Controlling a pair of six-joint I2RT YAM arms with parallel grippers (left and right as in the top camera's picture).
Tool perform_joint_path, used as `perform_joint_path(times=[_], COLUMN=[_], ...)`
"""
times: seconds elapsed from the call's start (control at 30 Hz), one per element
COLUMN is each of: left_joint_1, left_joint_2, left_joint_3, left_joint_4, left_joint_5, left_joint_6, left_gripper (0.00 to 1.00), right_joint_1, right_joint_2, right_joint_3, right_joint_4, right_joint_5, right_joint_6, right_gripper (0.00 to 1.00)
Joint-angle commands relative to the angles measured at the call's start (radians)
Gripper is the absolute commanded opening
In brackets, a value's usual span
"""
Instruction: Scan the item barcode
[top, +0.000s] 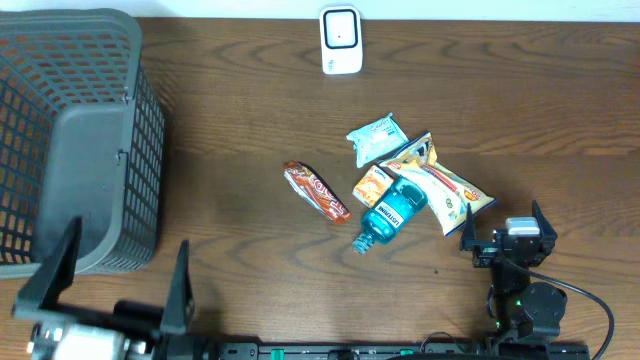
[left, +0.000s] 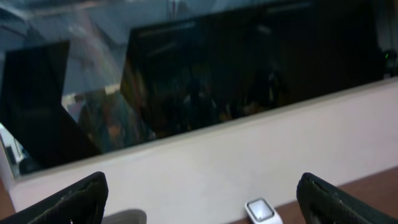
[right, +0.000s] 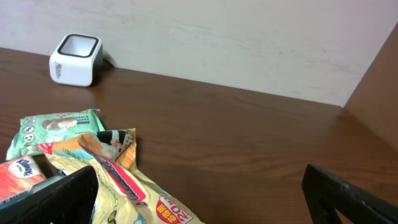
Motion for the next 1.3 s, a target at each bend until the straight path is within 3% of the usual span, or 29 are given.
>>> perform_joint_path(times=[0.0,0.43,0.7,0.83,0.93,1.03,1.27], left_joint_1=[0.007,0.011,0.011,0.025,0.031,0.031,0.031], left_joint_2=[-0.058,-0.221,-0.224,-0.224,-0.224,-0.223,-0.194], left_joint_3=[0.000,-0.001,0.004,-0.003,-0.026,-0.055,-0.098], left_joint_4=[0.002,0.002,0.004,0.035,0.120,0.223,0.311], left_joint_5=[0.019,0.015,0.009,-0.183,-0.416,-0.540,-0.585], left_joint_6=[-0.013,-0.005,0.017,0.095,0.096,0.096,0.089], left_gripper=[0.97,0.97,0.97,0.97,0.97,0.97,0.97], right_joint_1=[0.008,0.008,0.008,0.008,0.008,0.008,0.008], right_joint_2=[-0.002,-0.002,-0.002,-0.002,-0.002,-0.002,-0.002], right_joint_3=[-0.001,-0.001,-0.001,-0.001,-0.001,-0.001,-0.001], right_joint_4=[-0.003,-0.003,-0.003,-0.003,-0.003,-0.003,-0.003], right_joint_5=[-0.002,-0.002,-0.002,-0.002,-0.002,-0.002,-0.002], right_joint_6=[-0.007,-0.007,-0.007,-0.007,-0.007,-0.007,-0.007], right_gripper=[0.99,0.99,0.99,0.99,0.99,0.99,0.99])
